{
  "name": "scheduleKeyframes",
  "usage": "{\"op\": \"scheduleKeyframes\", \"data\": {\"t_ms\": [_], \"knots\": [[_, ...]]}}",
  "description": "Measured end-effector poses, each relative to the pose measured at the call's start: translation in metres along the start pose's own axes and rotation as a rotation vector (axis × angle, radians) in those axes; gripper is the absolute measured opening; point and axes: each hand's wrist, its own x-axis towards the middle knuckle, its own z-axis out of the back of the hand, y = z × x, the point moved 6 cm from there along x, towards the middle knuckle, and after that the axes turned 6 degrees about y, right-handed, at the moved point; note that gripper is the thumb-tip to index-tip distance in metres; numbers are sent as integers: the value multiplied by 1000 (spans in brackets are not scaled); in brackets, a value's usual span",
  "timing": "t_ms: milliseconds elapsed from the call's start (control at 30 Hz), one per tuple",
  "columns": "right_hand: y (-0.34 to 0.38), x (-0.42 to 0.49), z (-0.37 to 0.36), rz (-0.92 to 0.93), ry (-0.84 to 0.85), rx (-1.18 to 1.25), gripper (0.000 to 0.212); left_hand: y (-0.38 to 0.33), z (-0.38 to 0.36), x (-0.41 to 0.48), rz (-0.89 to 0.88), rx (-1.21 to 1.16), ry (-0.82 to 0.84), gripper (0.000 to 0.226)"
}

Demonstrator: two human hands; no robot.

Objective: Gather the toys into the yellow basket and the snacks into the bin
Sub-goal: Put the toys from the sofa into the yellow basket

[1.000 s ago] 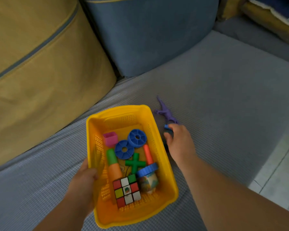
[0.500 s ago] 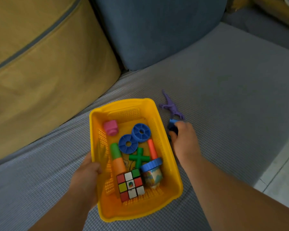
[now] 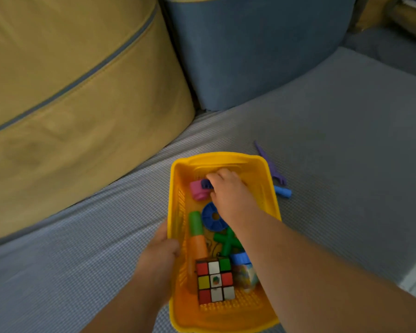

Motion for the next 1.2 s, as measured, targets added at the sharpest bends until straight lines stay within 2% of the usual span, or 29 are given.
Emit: {"op": "scheduleKeyframes", "data": {"t_ms": [100,167,267,333,367,467,567,633,733,800,900,967,1067,1200], "knots": [[6,-3,-13,61,48,-32,56,2,9,4,-2,-32,-1,59],[6,-8,-8,113,6,-31,55,2,14,6,-11,-75,-1,58],[0,-11,24,108,-243,87,41,-1,21,5,-32,-78,-32,58],[-14,-12,49,32,-421,174,33,-4,23,4,-40,-89,-44,57],[-25,-10,56,-33,-444,205,31,-5,24,4,-41,-89,-46,56],[-72,-9,59,-235,-387,237,31,-8,22,6,-35,-77,-33,57],[-111,-20,44,-385,-262,208,34,-8,22,10,-40,-52,-43,57],[-130,-32,30,-555,-143,194,41,-8,23,13,-39,-41,-55,57],[-139,-46,2,-777,131,213,61,-6,24,17,-30,-20,-70,57],[-134,-48,-11,-787,198,204,58,-7,23,18,-32,-19,-73,57],[-124,-47,-15,-739,200,176,45,-8,22,19,-22,-9,-67,59],[-120,-45,-11,-727,128,294,41,-8,22,19,-17,-23,-47,61],[-116,-38,10,-638,-110,488,47,-7,21,17,-25,-29,-49,61],[-94,-28,62,-438,-403,541,57,-11,11,8,-47,-21,-40,57]]}}
